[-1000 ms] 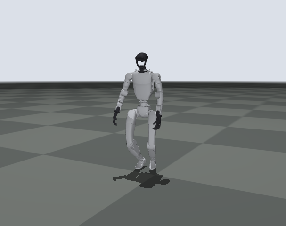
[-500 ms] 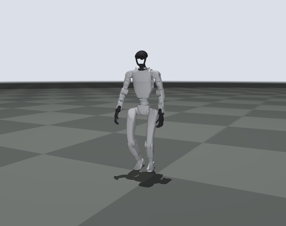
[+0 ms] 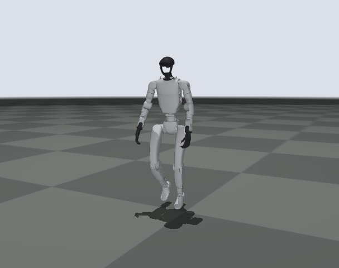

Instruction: Sport exercise

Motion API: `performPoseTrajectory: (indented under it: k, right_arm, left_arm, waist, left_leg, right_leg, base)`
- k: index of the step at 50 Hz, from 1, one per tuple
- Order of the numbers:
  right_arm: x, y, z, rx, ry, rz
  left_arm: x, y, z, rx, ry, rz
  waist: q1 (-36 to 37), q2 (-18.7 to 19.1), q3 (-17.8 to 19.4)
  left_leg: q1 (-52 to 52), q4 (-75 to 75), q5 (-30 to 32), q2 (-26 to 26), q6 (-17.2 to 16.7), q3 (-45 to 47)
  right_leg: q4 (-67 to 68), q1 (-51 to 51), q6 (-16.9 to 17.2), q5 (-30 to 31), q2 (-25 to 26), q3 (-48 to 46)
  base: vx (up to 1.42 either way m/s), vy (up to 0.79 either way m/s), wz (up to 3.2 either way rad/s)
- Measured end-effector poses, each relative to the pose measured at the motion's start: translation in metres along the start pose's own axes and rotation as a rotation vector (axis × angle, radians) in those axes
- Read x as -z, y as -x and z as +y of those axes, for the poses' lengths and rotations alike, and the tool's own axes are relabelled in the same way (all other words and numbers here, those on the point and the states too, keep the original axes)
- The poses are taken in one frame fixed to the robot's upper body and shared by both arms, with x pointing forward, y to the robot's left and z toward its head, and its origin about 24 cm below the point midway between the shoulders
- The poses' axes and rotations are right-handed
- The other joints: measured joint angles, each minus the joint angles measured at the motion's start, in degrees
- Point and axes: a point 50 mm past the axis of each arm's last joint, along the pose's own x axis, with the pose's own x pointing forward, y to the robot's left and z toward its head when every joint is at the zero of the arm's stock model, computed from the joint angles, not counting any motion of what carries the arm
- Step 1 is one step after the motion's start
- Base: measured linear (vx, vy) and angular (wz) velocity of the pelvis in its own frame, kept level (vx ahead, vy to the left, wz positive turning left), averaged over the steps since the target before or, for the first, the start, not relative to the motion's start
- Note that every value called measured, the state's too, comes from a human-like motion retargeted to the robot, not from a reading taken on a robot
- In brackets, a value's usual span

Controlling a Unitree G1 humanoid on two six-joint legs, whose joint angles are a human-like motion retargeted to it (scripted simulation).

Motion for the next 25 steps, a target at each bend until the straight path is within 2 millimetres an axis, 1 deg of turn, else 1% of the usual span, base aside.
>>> performPoseTrajectory:
  k: [3, 5, 6, 8, 10, 11, 13, 15, 17, 18, 20, 22, 23, 25]
  right_arm:
    - [0.002, 0.0, 0.005, -0.003, 0.017, 0.012]
    - [0.0, -0.001, 0.008, -0.011, 0.039, 0.009]
    - [-0.004, -0.002, 0.008, -0.011, 0.056, -0.001]
    - [-0.018, -0.004, 0.006, -0.006, 0.098, -0.032]
    - [-0.037, -0.007, 0.003, 0.013, 0.14, -0.075]
    - [-0.047, -0.007, 0.001, 0.027, 0.149, -0.099]
    - [-0.065, -0.008, -0.003, 0.055, 0.14, -0.143]
    - [-0.072, -0.007, -0.005, 0.073, 0.096, -0.169]
    - [-0.07, -0.006, -0.008, 0.078, 0.044, -0.183]
    - [-0.066, -0.005, -0.008, 0.079, 0.019, -0.184]
    - [-0.059, -0.003, -0.009, 0.083, -0.025, -0.184]
    - [-0.053, -0.001, -0.011, 0.098, -0.056, -0.184]
    - [-0.051, -0.001, -0.012, 0.108, -0.065, -0.185]
    - [-0.048, 0.0, -0.016, 0.124, -0.074, -0.187]
  left_arm:
    - [0.001, 0.0, -0.006, 0.022, 0.005, -0.003]
    - [0.003, 0.001, -0.01, 0.034, 0.011, -0.005]
    - [0.001, 0.0, -0.01, 0.034, 0.018, -0.009]
    - [-0.003, -0.001, -0.009, 0.026, 0.03, -0.017]
    - [-0.007, -0.002, -0.007, 0.013, 0.028, -0.019]
    - [-0.009, -0.003, -0.007, 0.008, 0.019, -0.015]
    - [-0.012, -0.004, -0.007, 0.001, -0.006, -0.009]
    - [-0.012, -0.004, -0.008, 0.004, -0.019, -0.008]
    - [-0.009, -0.003, -0.008, 0.006, -0.029, -0.018]
    - [-0.006, -0.002, -0.009, 0.009, -0.029, -0.022]
    - [-0.001, 0.001, -0.011, 0.011, -0.023, -0.034]
    - [0.001, 0.003, -0.011, 0.006, -0.012, -0.054]
    - [0.0, 0.004, -0.009, 0.002, -0.006, -0.068]
    - [-0.003, 0.006, -0.005, -0.008, 0.002, -0.095]
  waist:
    - [1.0, 0.4, -0.8]
    - [2.0, 0.4, -1.3]
    - [2.5, 0.6, -1.1]
    - [3.3, 0.9, -0.1]
    - [3.4, 1.3, 1.6]
    - [3.2, 1.5, 2.7]
    - [2.9, 1.8, 4.4]
    - [2.6, 2.1, 4.9]
    - [2.2, 2.3, 4.6]
    - [2.0, 2.5, 4.2]
    - [1.2, 3.0, 3.2]
    - [0.3, 3.6, 2.3]
    - [-0.1, 4.0, 2.1]
    - [-0.8, 4.5, 2.0]
  left_leg:
    - [-3.9, 9.6, -2.6, 1.3, -0.7, 1.4]
    - [-6.4, 17.4, -7.4, 2.5, -0.6, 2.8]
    - [-7.5, 21.5, -11.1, 3.3, -0.4, 3.4]
    - [-9.5, 29.3, -19.3, 5.0, 0.3, 4.7]
    - [-10.9, 35.4, -27.0, 6.5, 1.3, 6.1]
    - [-11.2, 37.2, -29.5, 7.0, 2.2, 6.9]
    - [-11.3, 38.8, -32.8, 7.8, 4.0, 8.5]
    - [-10.4, 36.2, -33.3, 7.1, 5.1, 9.0]
    - [-8.7, 29.6, -30.1, 5.2, 5.0, 8.5]
    - [-7.9, 25.9, -27.5, 4.2, 4.5, 7.9]
    - [-7.0, 18.7, -17.9, 2.5, 2.8, 6.3]
    - [-7.7, 13.1, -4.7, 1.3, -0.7, 4.5]
    - [-8.4, 11.0, -0.5, 1.0, -2.2, 3.9]
    - [-10.2, 9.0, 4.3, 0.7, -3.7, 3.1]
  right_leg:
    - [-12.0, 5.6, -0.6, 0.7, 2.0, 1.8]
    - [-16.5, 8.3, -1.3, -2.3, 3.0, 2.7]
    - [-16.7, 9.0, -1.6, -5.7, 3.5, 2.6]
    - [-14.6, 9.2, -2.6, -13.8, 4.1, 2.1]
    - [-9.4, 7.9, -3.3, -22.3, 4.4, 1.6]
    - [-6.8, 7.0, -3.2, -24.5, 4.3, 1.3]
    - [-2.7, 5.7, -2.7, -26.6, 3.8, 0.6]
    - [-1.8, 4.9, -2.3, -24.5, 3.1, 0.6]
    - [-4.8, 4.8, -1.6, -18.7, 2.6, 1.5]
    - [-7.0, 4.7, -1.2, -14.8, 2.8, 2.4]
    - [-12.2, 4.4, 0.5, -3.7, 3.8, 4.8]
    - [-16.7, 2.9, 2.6, 6.0, 4.7, 6.9]
    - [-18.3, 1.8, 3.0, 8.7, 4.6, 7.4]
    - [-20.0, -0.3, 2.8, 11.0, 4.4, 7.8]
  base:
    - [-0.05, -0.06, 0.12]
    - [-0.08, -0.04, -0.1]
    - [-0.1, -0.03, -0.23]
    - [-0.12, -0.03, -0.29]
    - [-0.14, -0.02, -0.25]
    - [-0.14, -0.02, -0.19]
    - [-0.13, -0.02, -0.18]
    - [-0.1, -0.02, -0.17]
    - [-0.06, -0.02, -0.14]
    - [0.0, 0.0, 0.0]
    - [0.0, 0.0, 0.0]
    - [0.0, 0.0, 0.0]
    - [0.0, 0.0, 0.0]
    - [-0.01, 0.0, 0.09]
